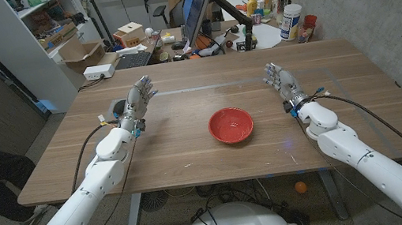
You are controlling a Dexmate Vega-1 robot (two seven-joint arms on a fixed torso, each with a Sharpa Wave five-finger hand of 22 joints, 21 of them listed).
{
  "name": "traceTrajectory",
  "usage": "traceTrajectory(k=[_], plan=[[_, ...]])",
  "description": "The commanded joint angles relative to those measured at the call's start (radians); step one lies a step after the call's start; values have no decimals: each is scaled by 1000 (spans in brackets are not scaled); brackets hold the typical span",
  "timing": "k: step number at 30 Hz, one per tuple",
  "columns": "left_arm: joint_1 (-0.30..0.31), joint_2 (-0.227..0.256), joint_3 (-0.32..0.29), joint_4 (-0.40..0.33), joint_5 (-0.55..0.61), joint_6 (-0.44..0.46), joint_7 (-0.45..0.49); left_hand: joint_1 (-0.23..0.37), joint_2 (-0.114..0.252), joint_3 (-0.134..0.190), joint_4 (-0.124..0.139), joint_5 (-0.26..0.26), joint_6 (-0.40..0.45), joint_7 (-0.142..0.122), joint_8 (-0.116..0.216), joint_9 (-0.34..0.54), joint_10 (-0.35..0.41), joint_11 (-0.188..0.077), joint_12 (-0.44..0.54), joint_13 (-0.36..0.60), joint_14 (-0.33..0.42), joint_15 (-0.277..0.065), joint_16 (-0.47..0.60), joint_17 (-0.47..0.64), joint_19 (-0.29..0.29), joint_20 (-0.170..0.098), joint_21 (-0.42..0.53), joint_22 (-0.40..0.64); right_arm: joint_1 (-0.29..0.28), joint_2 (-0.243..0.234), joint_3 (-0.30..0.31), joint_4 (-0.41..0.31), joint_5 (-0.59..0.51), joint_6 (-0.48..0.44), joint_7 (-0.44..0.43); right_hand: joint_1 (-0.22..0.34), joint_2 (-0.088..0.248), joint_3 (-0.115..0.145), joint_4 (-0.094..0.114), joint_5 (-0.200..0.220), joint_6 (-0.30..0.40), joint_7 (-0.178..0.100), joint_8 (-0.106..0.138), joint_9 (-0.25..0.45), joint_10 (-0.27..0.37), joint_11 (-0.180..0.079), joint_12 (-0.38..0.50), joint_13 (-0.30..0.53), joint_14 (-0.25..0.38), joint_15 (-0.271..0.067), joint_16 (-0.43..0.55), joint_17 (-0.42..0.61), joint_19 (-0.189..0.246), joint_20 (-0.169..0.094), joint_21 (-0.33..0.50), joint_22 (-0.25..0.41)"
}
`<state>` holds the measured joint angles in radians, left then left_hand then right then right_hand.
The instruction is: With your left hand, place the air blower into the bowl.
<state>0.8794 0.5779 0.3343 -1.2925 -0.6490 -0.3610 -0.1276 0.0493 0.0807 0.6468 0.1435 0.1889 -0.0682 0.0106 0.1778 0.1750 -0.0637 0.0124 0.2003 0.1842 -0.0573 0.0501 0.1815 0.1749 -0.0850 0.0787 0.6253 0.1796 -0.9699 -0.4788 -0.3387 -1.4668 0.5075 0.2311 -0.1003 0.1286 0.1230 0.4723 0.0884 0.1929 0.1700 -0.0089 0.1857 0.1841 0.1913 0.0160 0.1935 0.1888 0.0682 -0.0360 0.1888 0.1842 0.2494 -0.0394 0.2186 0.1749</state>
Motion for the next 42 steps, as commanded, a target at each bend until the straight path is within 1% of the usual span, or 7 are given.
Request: traceTrajectory(k=[1, 5, 13, 18, 23, 28, 42], plan=[[26, 42, -52, 28, 7, -71, -107, 0, 64, 6, 1, 5, -6, 2, 7, 2, -8, 0, 5, 5, -6, 2, 6, 1, -8, 1, 3, 4, -157, 153, 106, -244, -212, -106, -30, 12, 24, 7, 1, 5, 7, 0, 7, 2, 6, 1, 5, 5, 7, -8, 6, 3, 8, -1, 4, 3], [20, 41, -55, 38, 24, -66, -99, -1, 64, 6, 1, 5, -6, 1, 7, 2, -7, 2, 6, 5, -5, 1, 6, 1, -8, 3, 3, 4, -135, 211, 136, -194, -241, -105, 32, 12, 24, 7, 2, 5, 7, -1, 6, 2, 6, -1, 5, 5, 7, -8, 6, 4, 8, -1, 3, 3], [9, 44, -68, 27, 78, -69, -45, -2, 64, 6, 2, 5, 1, -12, 9, 2, -4, 3, 6, 5, -2, 4, 7, 1, -8, 17, 0, 4, -69, 267, 200, -119, -286, -120, 148, 10, 24, 7, 3, 5, 6, 0, 6, 2, 7, 2, 5, 5, 8, -7, 6, 4, 8, -1, 2, 3], [9, 51, -74, 6, 122, -57, 9, -5, 60, 4, 4, 4, 7, -28, 9, 2, -1, 26, 7, 5, 7, 25, 10, 3, -10, 55, -6, 5, -36, 298, 231, -85, -309, -130, 191, 11, 23, 7, 2, 5, 10, -5, 8, 2, 6, 0, 5, 5, 9, -6, 6, 3, 8, 2, 2, 3], [27, 97, -77, -61, 240, -27, 112, -9, 56, 2, 6, 4, 21, -45, 12, 1, 11, 27, 11, 5, 13, 28, 11, 4, -34, 70, -19, 5, 14, 326, 250, -28, -326, -123, 233, 11, 22, 8, 1, 5, 13, -11, 8, 2, 7, -6, 5, 5, 15, -4, 8, 2, 10, 10, 2, 3], [42, 119, -92, -107, 282, -4, 152, -11, 57, 2, 7, 4, 29, -51, 13, 1, 20, 19, 13, 4, 15, 22, 11, 4, -67, 67, -35, 5, 46, 344, 261, 12, -341, -121, 269, 10, 22, 8, 2, 5, 14, -12, 9, 2, 5, -6, 4, 5, 16, -2, 8, 2, 12, 11, 1, 3], [97, 224, -149, -233, 453, 98, 285, -13, 60, 3, 10, 5, 28, -61, 10, 1, 20, 14, 11, 4, 16, 15, 10, 4, -55, 72, -33, 6, 83, 383, 284, 58, -375, -101, 296, 10, 24, 10, 2, 5, 20, -17, 10, 2, 8, -11, 5, 5, 17, -2, 8, 2, 13, 13, 0, 4]])
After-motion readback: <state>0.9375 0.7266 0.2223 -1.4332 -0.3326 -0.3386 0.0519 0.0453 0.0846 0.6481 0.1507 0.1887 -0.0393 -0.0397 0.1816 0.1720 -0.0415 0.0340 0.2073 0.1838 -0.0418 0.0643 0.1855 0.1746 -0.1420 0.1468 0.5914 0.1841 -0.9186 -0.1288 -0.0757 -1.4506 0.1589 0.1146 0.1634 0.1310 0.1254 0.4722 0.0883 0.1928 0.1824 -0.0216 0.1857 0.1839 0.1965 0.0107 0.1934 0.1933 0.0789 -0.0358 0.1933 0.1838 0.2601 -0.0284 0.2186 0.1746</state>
